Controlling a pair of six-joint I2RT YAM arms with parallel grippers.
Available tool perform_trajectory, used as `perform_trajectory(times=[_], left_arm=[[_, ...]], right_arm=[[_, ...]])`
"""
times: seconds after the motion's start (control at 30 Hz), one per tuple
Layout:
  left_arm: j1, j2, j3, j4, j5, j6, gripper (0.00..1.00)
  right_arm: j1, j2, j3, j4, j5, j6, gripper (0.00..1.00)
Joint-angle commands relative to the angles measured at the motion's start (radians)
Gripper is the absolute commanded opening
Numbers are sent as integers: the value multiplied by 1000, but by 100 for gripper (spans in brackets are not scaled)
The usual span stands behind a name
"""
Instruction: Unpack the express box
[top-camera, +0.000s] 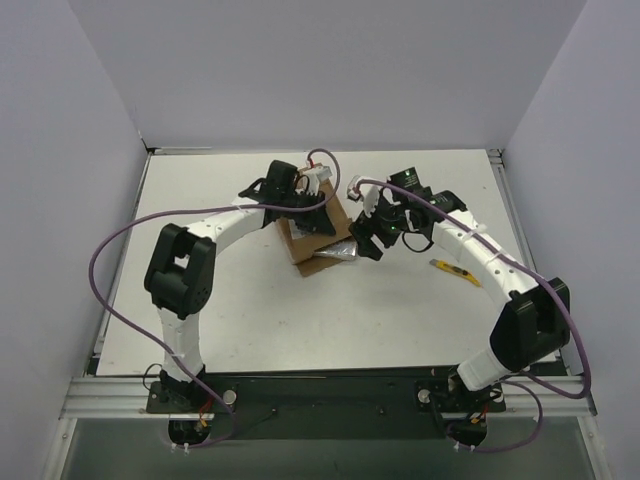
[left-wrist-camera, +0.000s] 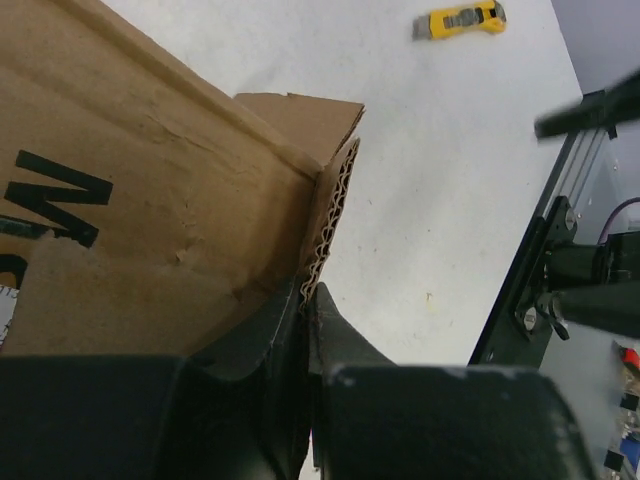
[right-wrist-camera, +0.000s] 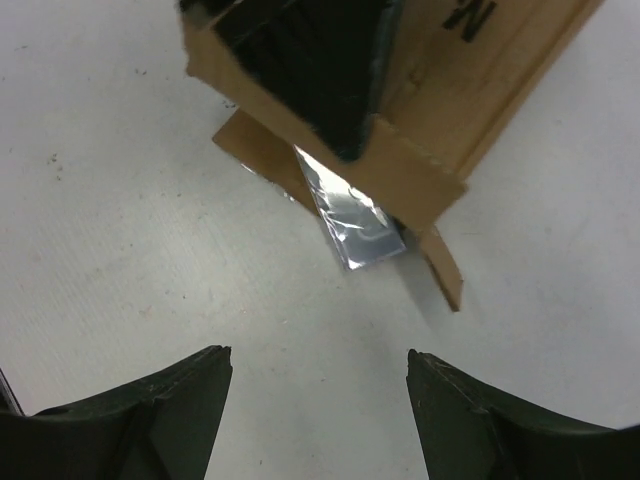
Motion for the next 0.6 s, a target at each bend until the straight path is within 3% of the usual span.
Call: perform_trajectory(times=[0.0,0.17,0.57], left_arm=[[66,199,159,-145,-76,13,0],[106,262,272,-147,-41,22,0],[121,282,212,-105,131,-16,0]], right_arm=[[26,0,-50,-15,-51,-103,72],[25,147,29,-9,18,-99,72],[26,360,187,65,50,-256,80]])
